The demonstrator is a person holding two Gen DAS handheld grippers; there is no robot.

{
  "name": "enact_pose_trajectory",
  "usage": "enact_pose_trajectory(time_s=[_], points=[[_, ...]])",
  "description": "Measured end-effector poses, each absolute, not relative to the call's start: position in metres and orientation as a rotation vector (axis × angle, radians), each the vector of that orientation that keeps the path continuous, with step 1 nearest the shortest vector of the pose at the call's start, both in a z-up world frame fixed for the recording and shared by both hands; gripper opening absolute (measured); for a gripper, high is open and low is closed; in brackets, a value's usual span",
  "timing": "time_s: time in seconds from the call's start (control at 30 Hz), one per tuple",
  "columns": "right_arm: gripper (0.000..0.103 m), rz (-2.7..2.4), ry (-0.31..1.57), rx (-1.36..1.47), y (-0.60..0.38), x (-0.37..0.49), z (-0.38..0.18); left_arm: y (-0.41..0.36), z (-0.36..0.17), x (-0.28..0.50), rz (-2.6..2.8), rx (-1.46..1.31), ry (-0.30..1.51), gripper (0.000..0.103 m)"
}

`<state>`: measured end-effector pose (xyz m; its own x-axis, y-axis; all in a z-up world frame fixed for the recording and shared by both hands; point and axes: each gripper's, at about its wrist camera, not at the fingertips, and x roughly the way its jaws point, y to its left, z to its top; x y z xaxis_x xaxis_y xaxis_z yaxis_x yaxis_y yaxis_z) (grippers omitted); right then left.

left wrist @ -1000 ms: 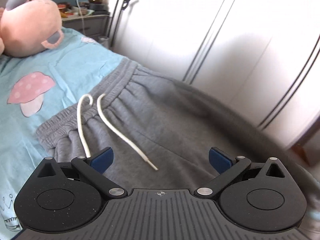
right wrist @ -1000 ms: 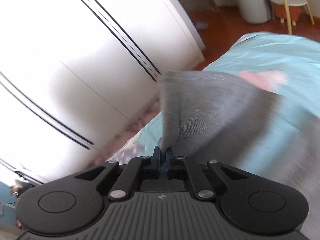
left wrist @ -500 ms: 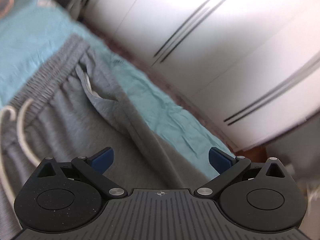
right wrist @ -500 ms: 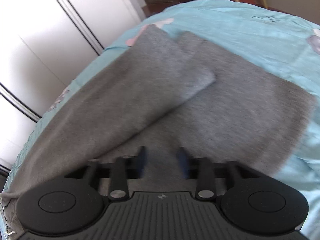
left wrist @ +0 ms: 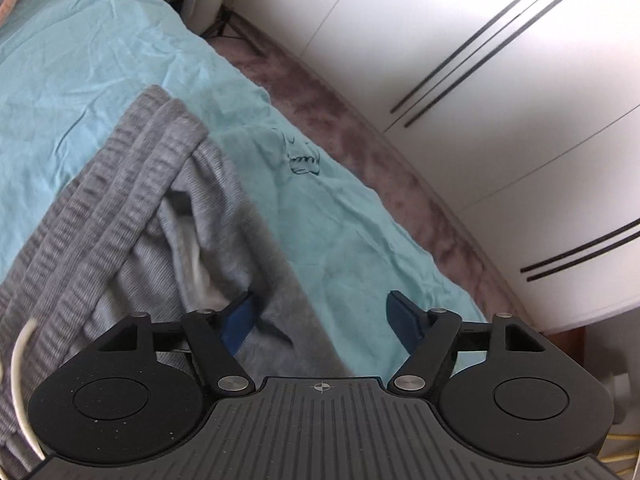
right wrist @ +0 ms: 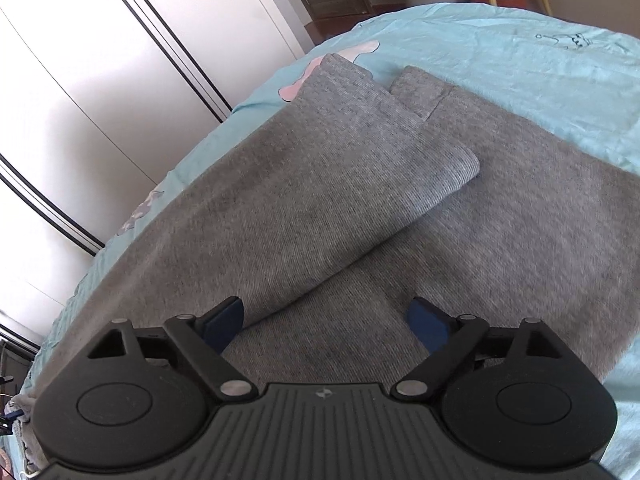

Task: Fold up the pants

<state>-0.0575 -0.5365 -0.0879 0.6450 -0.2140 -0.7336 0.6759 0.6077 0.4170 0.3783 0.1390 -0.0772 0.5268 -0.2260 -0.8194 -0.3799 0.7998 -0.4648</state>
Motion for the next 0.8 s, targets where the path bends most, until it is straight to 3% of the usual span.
enact_pose_trajectory(time_s=[0.07, 0.13, 0.23, 0.3, 0.43, 0.47, 0.53, 0.6, 0.63, 0.67, 0.8], points=[[0.081, -0.572, 0.688, 0.756, -0.541, -0.053, -0.083, 0.133, -0.084, 0.391, 0.114, -0.627, 1.075, 0.064], [0.074, -0.581, 0.674, 0.770, -0.547, -0.051, -0.080, 0.123, -0.090, 0.393, 0.145, -0.547, 1.094, 0.033], [0.059, -0.625, 0.657, 0.840, -0.562, -0.051, -0.081, 0.119, -0.092, 0.389, 0.150, -0.471, 1.073, 0.012], [0.050, -0.636, 0.633, 0.903, -0.573, -0.055, -0.082, 0.125, -0.091, 0.377, 0.142, -0.516, 1.045, 0.008], [0.048, -0.679, 0.604, 0.967, -0.594, -0.060, -0.083, 0.137, -0.078, 0.355, 0.115, -0.569, 0.984, 0.007], [0.049, -0.699, 0.597, 0.976, -0.596, -0.062, -0.082, 0.140, -0.075, 0.351, 0.110, -0.579, 0.974, 0.007], [0.064, -0.691, 0.594, 0.983, -0.603, -0.061, -0.084, 0.143, -0.076, 0.349, 0.107, -0.605, 0.957, 0.007], [0.062, -0.682, 0.607, 0.997, -0.606, -0.054, -0.089, 0.147, -0.074, 0.344, 0.113, -0.621, 0.950, 0.006], [0.027, -0.691, 0.594, 1.000, -0.607, -0.050, -0.090, 0.147, -0.071, 0.342, 0.108, -0.633, 0.942, 0.006], [0.003, -0.688, 0.586, 1.006, -0.609, -0.046, -0.089, 0.150, -0.066, 0.338, 0.103, -0.653, 0.930, 0.006], [0.005, -0.605, 0.559, 1.017, -0.618, -0.019, -0.063, 0.161, -0.027, 0.308, 0.042, -0.704, 0.857, 0.006]])
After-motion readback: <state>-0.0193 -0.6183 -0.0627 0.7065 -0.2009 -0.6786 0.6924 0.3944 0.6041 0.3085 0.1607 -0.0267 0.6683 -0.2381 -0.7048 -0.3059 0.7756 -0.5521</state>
